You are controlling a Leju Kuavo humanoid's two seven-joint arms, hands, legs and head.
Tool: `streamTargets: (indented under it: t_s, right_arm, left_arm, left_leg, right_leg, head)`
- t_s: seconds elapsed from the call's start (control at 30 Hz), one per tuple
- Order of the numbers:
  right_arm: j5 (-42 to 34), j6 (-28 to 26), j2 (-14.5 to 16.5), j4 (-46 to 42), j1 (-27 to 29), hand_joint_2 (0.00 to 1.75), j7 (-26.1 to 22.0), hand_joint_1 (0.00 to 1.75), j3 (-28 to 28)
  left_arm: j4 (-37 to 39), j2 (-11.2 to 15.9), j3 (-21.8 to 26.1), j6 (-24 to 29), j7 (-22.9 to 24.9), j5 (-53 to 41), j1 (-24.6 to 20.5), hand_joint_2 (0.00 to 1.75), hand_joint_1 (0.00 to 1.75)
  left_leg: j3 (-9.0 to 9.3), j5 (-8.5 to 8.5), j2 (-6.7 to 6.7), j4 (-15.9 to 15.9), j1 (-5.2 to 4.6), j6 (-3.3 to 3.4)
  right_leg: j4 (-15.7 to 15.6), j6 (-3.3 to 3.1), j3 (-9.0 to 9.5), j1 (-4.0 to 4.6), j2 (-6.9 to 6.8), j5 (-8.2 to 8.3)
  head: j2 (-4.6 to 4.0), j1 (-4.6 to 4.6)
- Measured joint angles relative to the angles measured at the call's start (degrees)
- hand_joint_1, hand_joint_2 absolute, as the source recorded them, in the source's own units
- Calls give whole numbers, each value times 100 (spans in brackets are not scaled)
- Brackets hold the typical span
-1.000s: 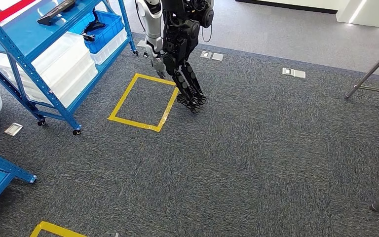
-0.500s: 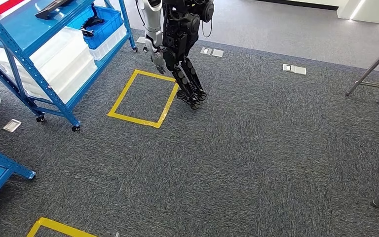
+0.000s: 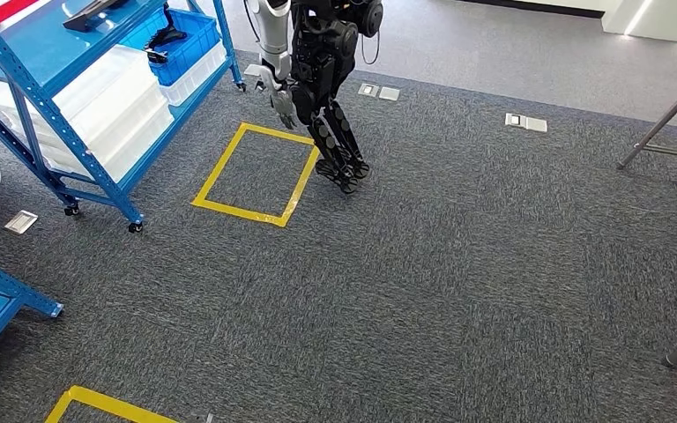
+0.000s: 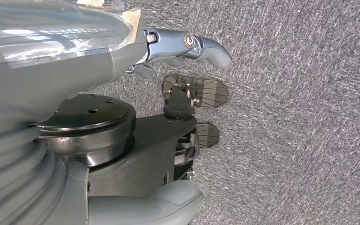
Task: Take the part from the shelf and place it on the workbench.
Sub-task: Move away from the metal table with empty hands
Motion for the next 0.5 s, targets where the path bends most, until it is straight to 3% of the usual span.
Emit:
streamTargets:
  t_s: [0.2, 0.5]
  right_arm:
    - [66, 0, 0, -2, -3, 0, -2, 0, -22]
    - [95, 0, 0, -8, -3, 0, -9, 0, -26]
  left_arm:
    - [-1, -2, 4, -1, 11, -32, 2, 175, 0]
    - [-1, -2, 15, -2, 19, -43, 3, 175, 0]
  left_leg:
    - [-108, -44, 0, 151, 0, -2]
    - [-110, -44, 0, 157, 0, -3]
  right_leg:
    - [148, 7, -106, -1, 0, -41]
    - [155, 5, -109, -1, 0, -42]
  head:
    - [0, 0]
    - [0, 1]
